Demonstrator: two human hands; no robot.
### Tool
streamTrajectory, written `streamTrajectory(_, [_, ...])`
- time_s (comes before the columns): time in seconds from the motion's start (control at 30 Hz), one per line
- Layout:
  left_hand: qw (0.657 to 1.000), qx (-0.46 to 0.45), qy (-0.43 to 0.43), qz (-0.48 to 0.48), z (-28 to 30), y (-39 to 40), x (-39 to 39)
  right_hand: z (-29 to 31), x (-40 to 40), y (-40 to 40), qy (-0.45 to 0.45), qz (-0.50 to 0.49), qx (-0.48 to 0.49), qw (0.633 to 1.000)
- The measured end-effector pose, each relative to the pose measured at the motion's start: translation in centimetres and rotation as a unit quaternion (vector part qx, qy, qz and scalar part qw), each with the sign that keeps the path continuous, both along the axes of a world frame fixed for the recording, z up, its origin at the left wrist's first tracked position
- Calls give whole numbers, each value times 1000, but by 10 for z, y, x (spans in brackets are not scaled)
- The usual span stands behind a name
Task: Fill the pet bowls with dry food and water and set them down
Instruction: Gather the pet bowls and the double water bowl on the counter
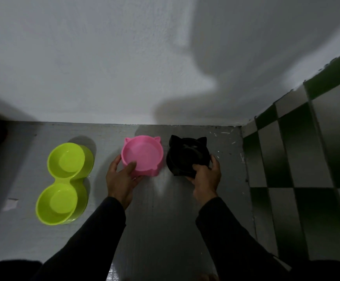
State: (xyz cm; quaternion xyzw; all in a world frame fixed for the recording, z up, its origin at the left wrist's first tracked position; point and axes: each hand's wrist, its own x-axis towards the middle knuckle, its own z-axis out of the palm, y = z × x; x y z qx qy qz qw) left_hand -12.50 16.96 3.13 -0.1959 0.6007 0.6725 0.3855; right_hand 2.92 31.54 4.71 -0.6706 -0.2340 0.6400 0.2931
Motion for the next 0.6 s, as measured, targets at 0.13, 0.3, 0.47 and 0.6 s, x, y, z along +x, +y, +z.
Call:
streamTrajectory(0.13, [1000, 8, 1, -1, 35, 0, 3, 33, 1, -2, -6, 19, 20, 1000])
streamTrajectory(0.3, [1000, 13, -6, 5, 102, -3, 4, 99, 2, -6, -23, 30, 41, 998])
streamTrajectory(0.47, [999, 27, -8, 23, 191, -11, 12, 187, 8, -10, -13, 34, 40, 999])
streamTrajectory(0.6, [999, 35, -3, 19, 278, -21, 19, 275, 15, -18, 10, 29, 35, 999])
